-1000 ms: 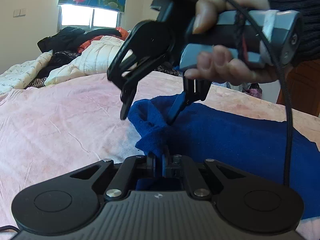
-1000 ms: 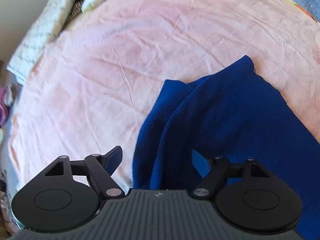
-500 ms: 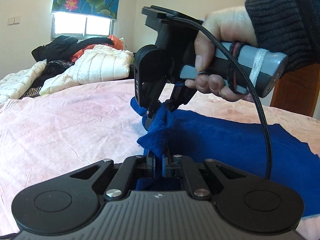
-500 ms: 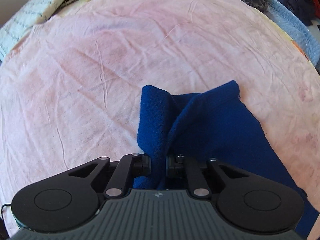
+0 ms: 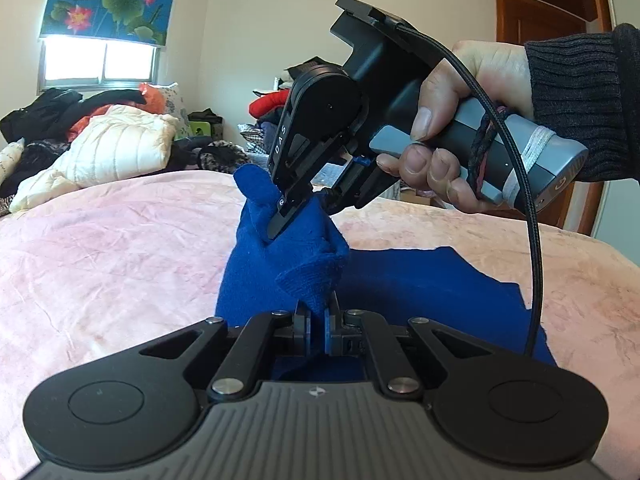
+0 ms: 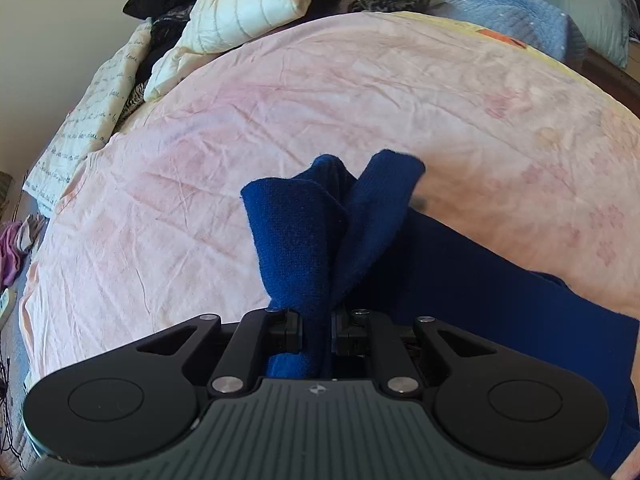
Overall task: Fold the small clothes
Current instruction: 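Grasp the sweater end with the left gripper while the right gripper grasps beside it, then fold the held sweater end over onto itself with both grippers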
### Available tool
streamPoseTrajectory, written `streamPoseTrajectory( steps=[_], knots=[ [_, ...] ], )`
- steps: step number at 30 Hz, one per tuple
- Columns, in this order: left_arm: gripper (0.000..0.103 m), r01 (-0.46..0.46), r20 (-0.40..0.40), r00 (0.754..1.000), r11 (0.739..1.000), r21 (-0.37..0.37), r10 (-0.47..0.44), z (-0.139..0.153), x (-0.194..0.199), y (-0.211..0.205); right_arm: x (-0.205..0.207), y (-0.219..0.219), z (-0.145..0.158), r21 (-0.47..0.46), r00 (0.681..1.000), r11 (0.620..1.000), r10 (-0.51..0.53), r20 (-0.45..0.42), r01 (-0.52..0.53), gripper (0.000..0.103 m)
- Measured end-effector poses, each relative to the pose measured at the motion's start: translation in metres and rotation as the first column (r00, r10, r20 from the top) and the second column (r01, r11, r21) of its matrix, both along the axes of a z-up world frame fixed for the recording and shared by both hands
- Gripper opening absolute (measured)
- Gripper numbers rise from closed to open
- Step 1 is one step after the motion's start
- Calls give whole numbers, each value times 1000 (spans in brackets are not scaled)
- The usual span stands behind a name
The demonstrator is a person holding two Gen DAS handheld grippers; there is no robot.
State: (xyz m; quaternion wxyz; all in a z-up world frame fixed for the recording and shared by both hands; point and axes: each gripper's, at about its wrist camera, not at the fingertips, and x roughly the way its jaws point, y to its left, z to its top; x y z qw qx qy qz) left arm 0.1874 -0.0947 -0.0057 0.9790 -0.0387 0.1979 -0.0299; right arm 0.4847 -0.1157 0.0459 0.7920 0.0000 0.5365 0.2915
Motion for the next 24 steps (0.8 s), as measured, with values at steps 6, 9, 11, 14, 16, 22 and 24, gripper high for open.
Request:
streamPoseTrajectory(
  steps=[6, 9, 11, 14, 16, 22, 24],
  knots=[
    [6, 86, -18, 996, 996, 11, -86, 1, -3, -35, -6, -59, -4, 54, 997, 995, -78, -22, 79, 14],
    [6, 128, -24, 992, 991, 23, -128, 0, -5, -51, -10, -93, -10, 71, 992, 990, -121, -37, 123, 14],
    [6, 159, -31, 987, 987, 30, -158, -3, -6, -62, -14, -115, -14, 84, 988, 985, -148, -44, 151, 14],
    [6, 203, -41, 979, 978, 39, -202, -6, -9, -79, -22, -148, -20, 104, 981, 976, -188, -52, 193, 14],
    [6, 235, -46, 971, 971, 43, -233, -7, -10, -94, -28, -170, -25, 118, 975, 968, -216, -59, 222, 14],
    [6, 307, -64, 951, 950, 59, -303, -14, -20, -132, -44, -232, -44, 191, 947, 928, -309, -91, 321, 14],
    [6, 323, -70, 946, 944, 67, -318, -17, -24, -137, -50, -246, -52, 228, 937, 909, -334, -104, 349, 14]
  ],
)
